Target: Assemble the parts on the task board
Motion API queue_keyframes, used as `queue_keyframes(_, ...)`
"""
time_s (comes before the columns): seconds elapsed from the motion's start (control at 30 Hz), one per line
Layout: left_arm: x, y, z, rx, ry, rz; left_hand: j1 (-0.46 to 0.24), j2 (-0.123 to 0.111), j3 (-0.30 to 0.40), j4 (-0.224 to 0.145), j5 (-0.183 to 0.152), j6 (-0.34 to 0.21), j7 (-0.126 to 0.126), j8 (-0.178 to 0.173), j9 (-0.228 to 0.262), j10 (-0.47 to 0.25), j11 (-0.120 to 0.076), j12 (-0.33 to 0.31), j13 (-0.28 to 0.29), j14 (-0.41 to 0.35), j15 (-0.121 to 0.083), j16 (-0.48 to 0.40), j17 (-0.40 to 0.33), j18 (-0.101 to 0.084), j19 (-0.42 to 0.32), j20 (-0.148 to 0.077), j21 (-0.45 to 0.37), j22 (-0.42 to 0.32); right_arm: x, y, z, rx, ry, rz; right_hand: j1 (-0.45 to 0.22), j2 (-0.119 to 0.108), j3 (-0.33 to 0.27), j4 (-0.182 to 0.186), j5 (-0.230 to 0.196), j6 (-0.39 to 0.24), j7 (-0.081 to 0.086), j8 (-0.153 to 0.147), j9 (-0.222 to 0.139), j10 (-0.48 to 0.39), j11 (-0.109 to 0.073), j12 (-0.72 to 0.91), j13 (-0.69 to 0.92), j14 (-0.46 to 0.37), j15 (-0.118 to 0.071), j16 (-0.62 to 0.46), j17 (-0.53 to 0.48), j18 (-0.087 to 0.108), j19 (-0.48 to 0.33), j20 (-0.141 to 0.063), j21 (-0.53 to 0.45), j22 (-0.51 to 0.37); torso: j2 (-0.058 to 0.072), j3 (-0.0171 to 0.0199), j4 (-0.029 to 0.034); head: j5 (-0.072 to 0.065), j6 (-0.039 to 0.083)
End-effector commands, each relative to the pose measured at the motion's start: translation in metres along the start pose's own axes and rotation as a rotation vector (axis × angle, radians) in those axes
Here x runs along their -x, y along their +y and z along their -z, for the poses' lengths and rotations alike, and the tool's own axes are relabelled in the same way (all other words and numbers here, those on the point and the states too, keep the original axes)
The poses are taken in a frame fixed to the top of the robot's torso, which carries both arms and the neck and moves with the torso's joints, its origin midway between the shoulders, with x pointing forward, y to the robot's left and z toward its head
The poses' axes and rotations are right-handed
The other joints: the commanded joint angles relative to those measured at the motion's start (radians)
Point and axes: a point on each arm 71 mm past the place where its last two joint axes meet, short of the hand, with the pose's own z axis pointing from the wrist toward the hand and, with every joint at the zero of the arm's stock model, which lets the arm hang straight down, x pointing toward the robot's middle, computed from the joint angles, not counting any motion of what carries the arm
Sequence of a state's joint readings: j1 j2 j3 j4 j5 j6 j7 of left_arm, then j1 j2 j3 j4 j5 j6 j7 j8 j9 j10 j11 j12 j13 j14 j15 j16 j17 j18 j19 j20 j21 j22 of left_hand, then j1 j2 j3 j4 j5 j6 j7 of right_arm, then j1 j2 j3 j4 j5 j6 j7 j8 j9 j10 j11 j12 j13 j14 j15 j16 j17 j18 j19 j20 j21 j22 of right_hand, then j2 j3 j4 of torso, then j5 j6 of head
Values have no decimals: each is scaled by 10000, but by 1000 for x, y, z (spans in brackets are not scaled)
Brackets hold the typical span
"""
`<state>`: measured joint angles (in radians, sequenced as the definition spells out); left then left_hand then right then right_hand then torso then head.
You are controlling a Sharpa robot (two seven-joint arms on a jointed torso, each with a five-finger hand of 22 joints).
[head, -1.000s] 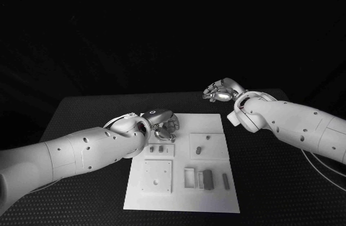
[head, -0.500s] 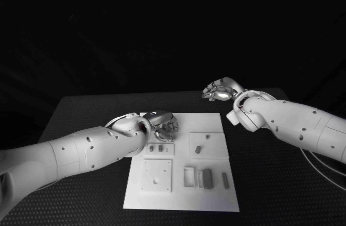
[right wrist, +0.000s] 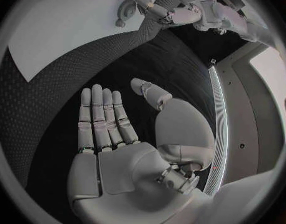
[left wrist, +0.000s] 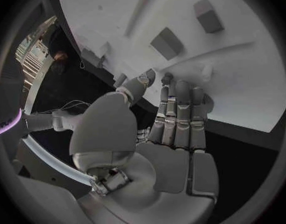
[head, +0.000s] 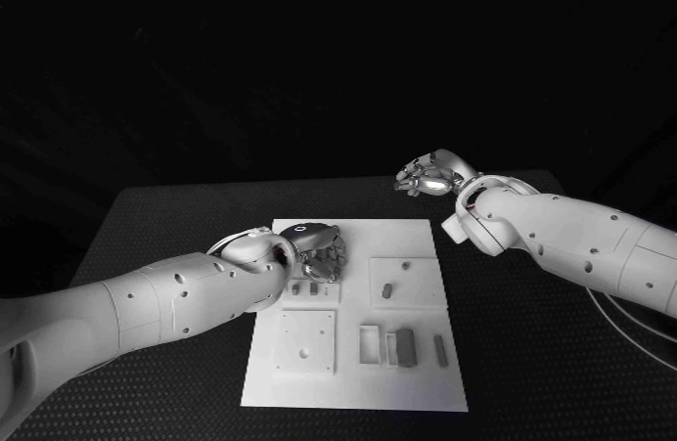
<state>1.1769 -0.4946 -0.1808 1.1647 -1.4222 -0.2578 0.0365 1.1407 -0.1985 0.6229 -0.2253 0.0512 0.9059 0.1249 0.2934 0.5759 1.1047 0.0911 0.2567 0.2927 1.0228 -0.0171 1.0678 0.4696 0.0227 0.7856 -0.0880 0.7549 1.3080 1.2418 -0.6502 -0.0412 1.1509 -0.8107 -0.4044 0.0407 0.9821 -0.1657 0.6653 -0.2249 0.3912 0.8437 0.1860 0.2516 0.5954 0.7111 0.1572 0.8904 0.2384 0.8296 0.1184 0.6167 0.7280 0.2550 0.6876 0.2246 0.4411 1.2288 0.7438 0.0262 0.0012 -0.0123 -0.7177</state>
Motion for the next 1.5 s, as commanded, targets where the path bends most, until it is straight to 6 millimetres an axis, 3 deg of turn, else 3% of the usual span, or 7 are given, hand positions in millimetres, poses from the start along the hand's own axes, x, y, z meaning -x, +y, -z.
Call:
queue_keyframes(0.03, 0, 0, 0, -37, 75, -104, 0, 119, -8, -52, 31, 68, 9, -20, -18, 84, 3, -36, -17, 60, 3, 55, 15, 75, 65, -266, 5, 183, -1, 1, 0, 116, 106, 24, -32, 37, 65, 5, 57, -88, -8, -35, -14, -55, 4, -51, -20, -67, -3, -57, -11, 37, -78, 4, -59, -13, -4, 2, 8, -22, -21)
queue_keyframes(0.4, 0, 6, 1, 123, 79, -104, 119, 363, 18, -118, 34, 237, 26, 26, -32, 263, -34, -125, -6, 108, -34, 177, 110, 85, 148, -293, 28, 195, -1, 1, 1, 118, 105, 23, -28, 36, 68, 5, 56, -89, -5, -34, -16, -48, 6, -56, -36, -59, -1, -66, -18, 39, -73, 5, -74, -11, -16, -6, 18, -42, -45)
queue_keyframes(0.73, -4, 4, -2, 93, 71, 66, 7, 827, 10, -37, 36, 305, 109, -4, -88, 503, -78, -210, 37, 171, -81, 339, 224, 78, 232, -335, 38, 194, -1, 1, 1, 127, 127, 19, -27, 35, 68, 6, 54, -89, -3, -33, -17, -42, 7, -60, -47, -54, 0, -73, -24, 41, -68, 7, -84, -9, -6, -7, 10, -47, -46)
queue_keyframes(1.5, -19, 3, -4, 116, 698, -155, 29, 765, -32, -180, 33, 315, 79, -39, -132, 554, -95, -329, 48, 176, -102, 501, 326, 82, 266, -368, 69, 205, -1, 1, 1, 129, 137, 16, -24, 33, 66, 6, 53, -89, -2, -30, -20, -30, 6, -66, -72, -42, -1, -87, -35, 44, -57, 10, -106, -3, -10, 0, 18, -92, -108)
